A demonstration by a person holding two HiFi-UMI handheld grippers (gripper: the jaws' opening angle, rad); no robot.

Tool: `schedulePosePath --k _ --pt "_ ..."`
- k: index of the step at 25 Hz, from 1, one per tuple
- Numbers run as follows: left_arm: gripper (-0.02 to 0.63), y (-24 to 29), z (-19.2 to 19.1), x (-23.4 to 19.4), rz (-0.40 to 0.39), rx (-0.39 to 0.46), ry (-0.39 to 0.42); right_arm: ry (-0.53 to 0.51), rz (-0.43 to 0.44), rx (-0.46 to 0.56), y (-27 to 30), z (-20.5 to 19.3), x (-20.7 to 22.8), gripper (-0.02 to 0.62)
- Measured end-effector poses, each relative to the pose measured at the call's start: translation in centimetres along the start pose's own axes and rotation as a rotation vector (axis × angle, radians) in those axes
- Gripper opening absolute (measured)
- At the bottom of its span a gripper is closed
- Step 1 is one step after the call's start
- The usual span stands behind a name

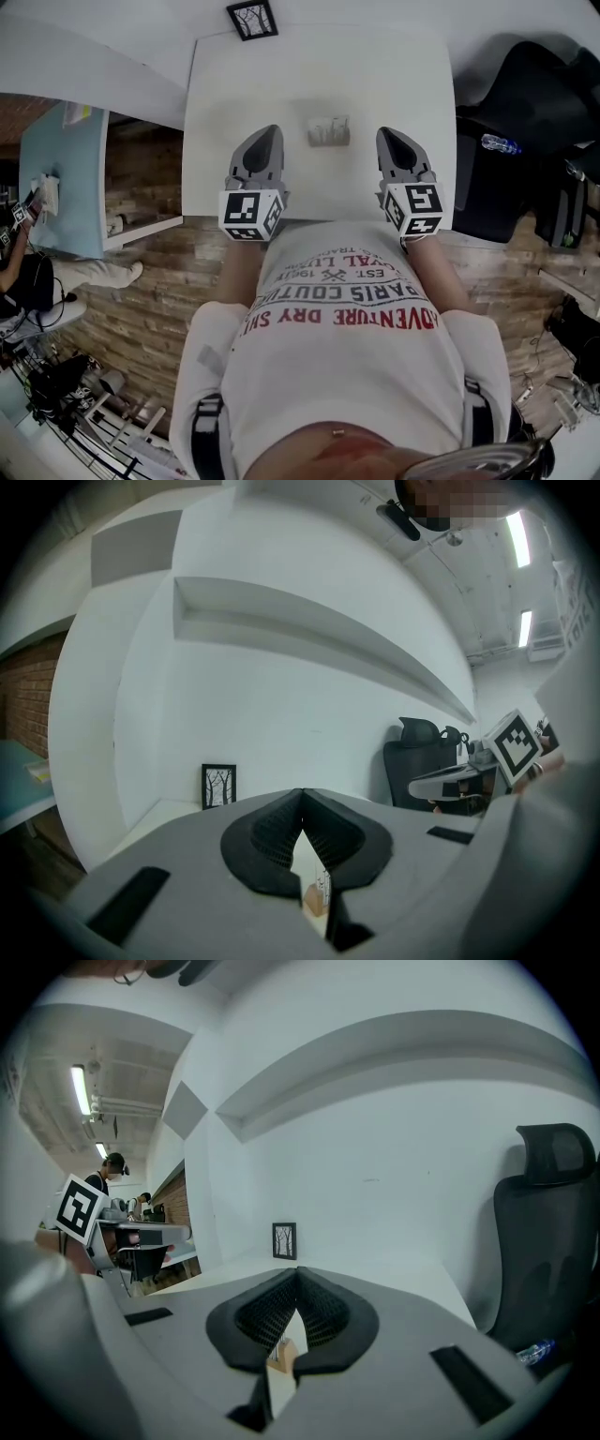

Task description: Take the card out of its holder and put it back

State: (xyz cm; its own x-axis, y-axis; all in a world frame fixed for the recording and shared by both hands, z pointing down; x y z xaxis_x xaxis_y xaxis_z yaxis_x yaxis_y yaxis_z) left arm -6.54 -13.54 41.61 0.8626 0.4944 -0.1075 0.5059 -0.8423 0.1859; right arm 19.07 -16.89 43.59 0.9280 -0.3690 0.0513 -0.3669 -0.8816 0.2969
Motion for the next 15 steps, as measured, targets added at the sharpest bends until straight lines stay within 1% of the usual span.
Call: schedulePosePath --k 7,15 --pt "0.026 0.24 0.21 0.35 -0.023 -0.014 0.039 0.020 -0.034 0.001 -0.42 -0.23 0.31 0.025" --pt "0.026 -0.24 0.17 -0.13 -0.035 -0.021 0.041 0.007 -0.041 0.019 -0.56 0.03 -0.68 0.025"
Point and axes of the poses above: the fingertips, and each gripper's own axes: y forward along the fingers, x to its right, z out of its top, the point moved 8 cm from there along -y, backward along the fingers, and after that the axes turned 12 degrees about -z, right-handed, at the moved point
